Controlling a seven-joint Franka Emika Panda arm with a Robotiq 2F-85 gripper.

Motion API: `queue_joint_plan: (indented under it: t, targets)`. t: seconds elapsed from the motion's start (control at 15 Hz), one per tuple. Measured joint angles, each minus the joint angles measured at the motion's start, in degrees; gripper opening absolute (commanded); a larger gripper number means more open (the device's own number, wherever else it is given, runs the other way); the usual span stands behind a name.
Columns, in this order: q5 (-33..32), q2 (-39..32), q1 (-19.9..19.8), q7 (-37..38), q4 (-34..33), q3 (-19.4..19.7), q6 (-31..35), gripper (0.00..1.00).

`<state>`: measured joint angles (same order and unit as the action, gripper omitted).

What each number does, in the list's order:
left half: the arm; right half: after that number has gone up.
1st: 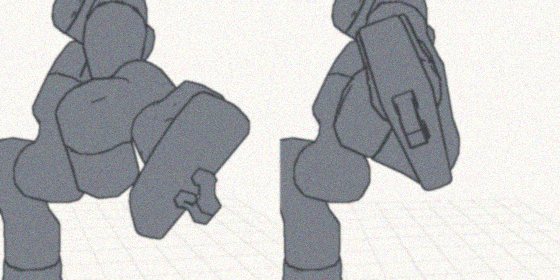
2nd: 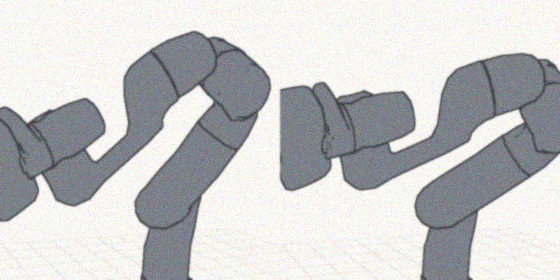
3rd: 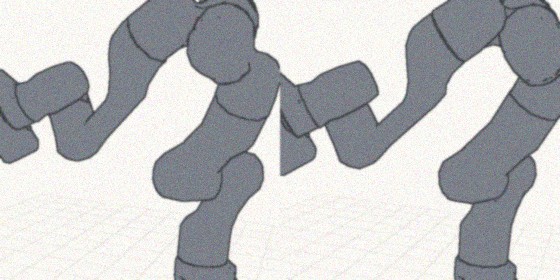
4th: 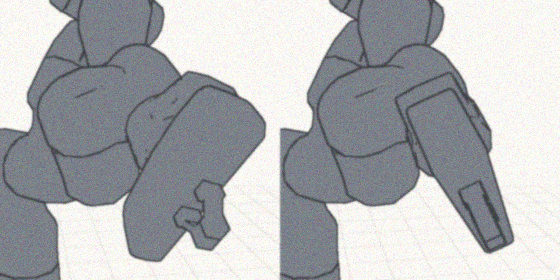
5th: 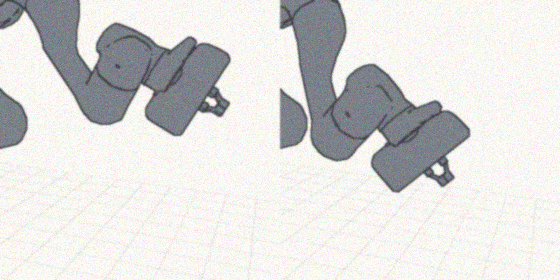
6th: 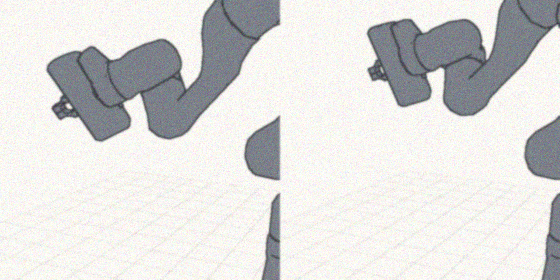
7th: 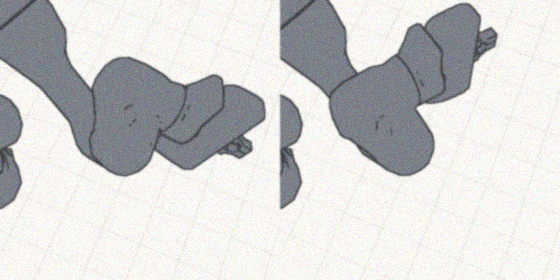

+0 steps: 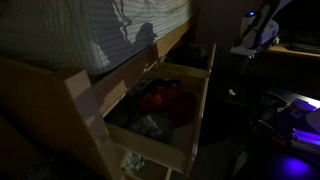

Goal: Close the topmost drawer on the right

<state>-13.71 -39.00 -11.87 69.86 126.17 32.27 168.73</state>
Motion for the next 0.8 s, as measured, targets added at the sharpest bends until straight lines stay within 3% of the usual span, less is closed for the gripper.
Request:
queue_joint_plan:
  t: [0.2,0.53,0.6,0.8]
  targets:
    - [4.86,-0.27,-3.33,-10.60,-0.60,-4.89,-0.32,1.00]
    - [9.45,-1.33,-18.91,-31.02,-5.67,-20.11,-3.47,1.00]
    - [11.71,-1.64,-19.70,-33.34,-6.34,-20.63,-3.80,1.00]
    - [14.30,-1.91,-16.80,-34.46,-6.24,-18.26,-3.73,1.00]
